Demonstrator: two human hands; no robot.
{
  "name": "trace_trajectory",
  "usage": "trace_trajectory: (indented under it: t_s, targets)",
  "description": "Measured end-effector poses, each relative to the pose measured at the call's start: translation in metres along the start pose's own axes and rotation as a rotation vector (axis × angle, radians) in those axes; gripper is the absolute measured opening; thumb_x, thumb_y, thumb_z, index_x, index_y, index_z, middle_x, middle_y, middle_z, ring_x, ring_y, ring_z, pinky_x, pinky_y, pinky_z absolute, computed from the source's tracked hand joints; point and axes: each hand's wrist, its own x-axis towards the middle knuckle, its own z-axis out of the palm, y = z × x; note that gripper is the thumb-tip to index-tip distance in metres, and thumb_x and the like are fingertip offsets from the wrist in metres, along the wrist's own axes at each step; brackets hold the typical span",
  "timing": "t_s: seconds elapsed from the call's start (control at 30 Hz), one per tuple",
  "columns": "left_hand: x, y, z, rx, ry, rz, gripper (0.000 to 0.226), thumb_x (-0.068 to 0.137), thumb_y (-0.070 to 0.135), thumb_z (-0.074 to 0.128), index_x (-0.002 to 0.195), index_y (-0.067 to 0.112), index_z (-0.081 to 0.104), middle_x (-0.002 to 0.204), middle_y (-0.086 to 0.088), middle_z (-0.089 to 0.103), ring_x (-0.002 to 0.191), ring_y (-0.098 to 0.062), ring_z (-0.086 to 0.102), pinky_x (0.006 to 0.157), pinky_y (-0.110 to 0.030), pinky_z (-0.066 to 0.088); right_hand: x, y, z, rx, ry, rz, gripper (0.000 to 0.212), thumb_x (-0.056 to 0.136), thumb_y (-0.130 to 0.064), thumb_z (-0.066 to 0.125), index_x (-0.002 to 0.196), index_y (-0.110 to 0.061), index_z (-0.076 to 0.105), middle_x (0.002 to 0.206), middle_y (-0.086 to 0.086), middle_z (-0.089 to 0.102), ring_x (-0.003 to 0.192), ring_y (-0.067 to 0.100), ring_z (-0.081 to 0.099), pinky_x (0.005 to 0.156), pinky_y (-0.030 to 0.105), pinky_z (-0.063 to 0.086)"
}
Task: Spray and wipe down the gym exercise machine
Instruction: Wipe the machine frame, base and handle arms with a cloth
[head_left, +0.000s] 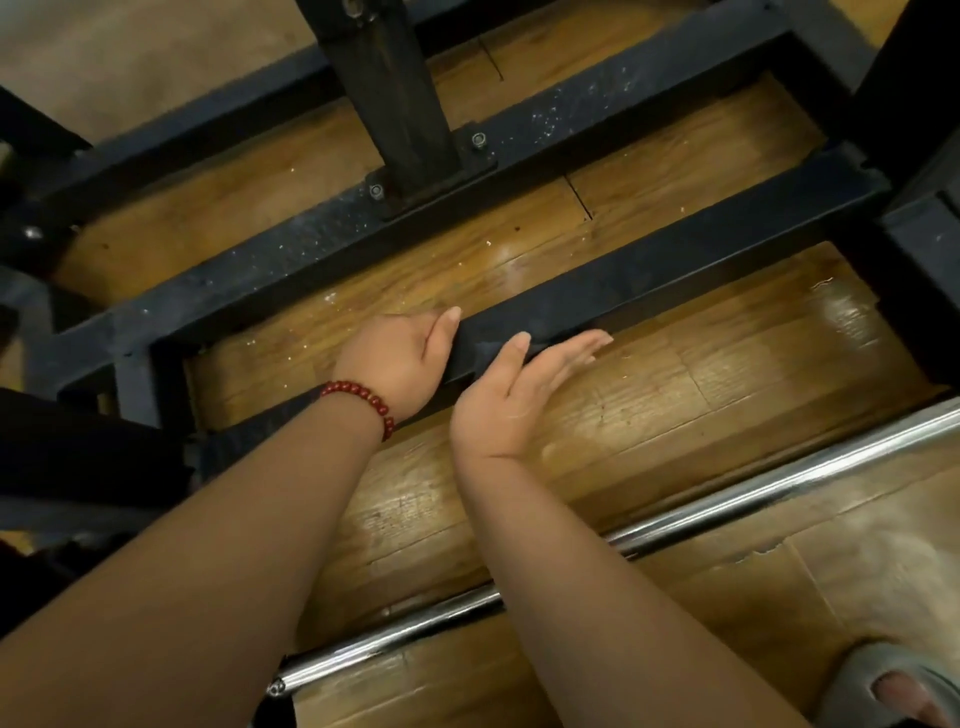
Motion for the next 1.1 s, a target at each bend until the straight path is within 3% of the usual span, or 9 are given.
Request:
trace_trajectory:
  t_s: [0.17, 0.27, 0.4, 0.47, 0.63, 0.77, 0.9, 1.0, 1.1]
  targets:
    - [-0.001, -0.001, 0.001, -0.022, 0.035, -0.008, 0.048, 0.103, 0.048, 0.019, 0.071, 0.028, 0.049, 0.069, 0.002, 0.055, 0.068, -0.015, 0.054, 0.064, -0.033, 0.041, 0.040, -0.006, -0.010, -0.062, 0.129, -0.036, 0.065, 0.104, -0.021, 0.031, 0.153, -0.004, -0.009, 0.162, 0.011, -0.015, 0.149, 0.025, -0.013, 0.111, 0.009, -0.012]
    - [-0.002, -0.001, -0.001, -0.068, 0.056, -0.061, 0.052, 0.103, 0.048, 0.020, 0.077, 0.021, 0.055, 0.070, -0.001, 0.057, 0.069, -0.017, 0.055, 0.065, -0.035, 0.044, 0.027, -0.006, -0.012, -0.171, 0.061, -0.179, 0.065, 0.103, -0.027, 0.028, 0.152, -0.004, -0.009, 0.161, 0.013, -0.016, 0.149, 0.028, -0.013, 0.119, 0.023, -0.007]
    - [-0.009, 0.004, 0.000, -0.052, 0.120, -0.091, 0.049, 0.104, 0.046, 0.021, 0.089, 0.018, 0.059, 0.072, -0.002, 0.058, 0.070, -0.019, 0.057, 0.068, -0.036, 0.048, 0.023, 0.008, -0.028, -0.379, -0.117, -0.375, 0.066, 0.102, -0.030, 0.027, 0.151, -0.003, -0.007, 0.159, 0.015, -0.016, 0.146, 0.024, -0.017, 0.119, 0.022, -0.008]
    - [-0.013, 0.007, 0.000, -0.054, 0.128, -0.116, 0.046, 0.104, 0.046, 0.022, 0.088, 0.020, 0.056, 0.070, 0.000, 0.056, 0.070, -0.018, 0.056, 0.066, -0.034, 0.045, 0.028, 0.011, -0.038, -0.480, -0.162, -0.439, 0.066, 0.104, -0.036, 0.023, 0.152, 0.000, -0.005, 0.160, 0.019, -0.011, 0.146, 0.027, -0.018, 0.122, 0.040, 0.006]
    - [-0.038, -0.007, -0.001, -0.059, 0.152, -0.282, 0.046, 0.105, 0.041, 0.021, 0.105, 0.016, 0.059, 0.091, 0.000, 0.056, 0.095, -0.022, 0.055, 0.094, -0.040, 0.041, 0.034, 0.014, -0.055, -0.776, -0.247, -0.622, 0.062, 0.105, -0.038, 0.019, 0.150, 0.001, 0.003, 0.157, 0.023, 0.001, 0.144, 0.042, -0.005, 0.116, 0.055, 0.025]
    - [-0.064, -0.026, 0.012, -0.102, 0.227, -0.284, 0.045, 0.105, 0.036, 0.027, 0.135, 0.014, 0.051, 0.135, -0.008, 0.053, 0.132, -0.026, 0.040, 0.114, -0.041, 0.025, 0.040, 0.009, -0.062, -1.007, -0.315, -0.847, 0.062, 0.100, -0.033, 0.026, 0.148, 0.003, 0.013, 0.155, 0.023, 0.010, 0.142, 0.044, 0.006, 0.121, 0.042, -0.004]
    - [-0.072, -0.024, 0.025, -0.179, 0.331, -0.386, 0.047, 0.105, 0.036, 0.026, 0.147, 0.019, 0.037, 0.156, -0.003, 0.032, 0.147, -0.020, 0.013, 0.120, -0.037, 0.005, 0.049, 0.006, -0.069, -1.158, -0.653, -1.276, 0.063, 0.097, -0.028, 0.032, 0.150, -0.003, 0.010, 0.158, 0.014, 0.008, 0.146, 0.029, -0.005, 0.121, 0.040, -0.009]
    - [-0.079, -0.018, 0.032, -0.310, 0.445, -0.470, 0.045, 0.105, 0.034, 0.028, 0.146, 0.018, 0.040, 0.157, 0.000, 0.030, 0.148, -0.017, 0.010, 0.120, -0.035, 0.004, 0.066, -0.006, -0.079, -1.248, -0.896, -1.532, 0.070, 0.093, -0.027, 0.032, 0.152, -0.003, 0.003, 0.160, 0.012, 0.002, 0.148, 0.029, -0.008, 0.121, 0.040, -0.010]
    - [-0.086, -0.002, 0.038, -0.442, 0.549, -0.528, 0.043, 0.105, 0.031, 0.030, 0.144, 0.018, 0.044, 0.156, 0.001, 0.032, 0.148, -0.016, 0.012, 0.120, -0.033, 0.003, 0.077, -0.035, -0.081, -1.278, -1.106, -1.683, 0.080, 0.086, -0.014, 0.048, 0.151, -0.003, 0.003, 0.161, 0.014, 0.001, 0.149, 0.030, 0.000, 0.121, 0.042, 0.003]
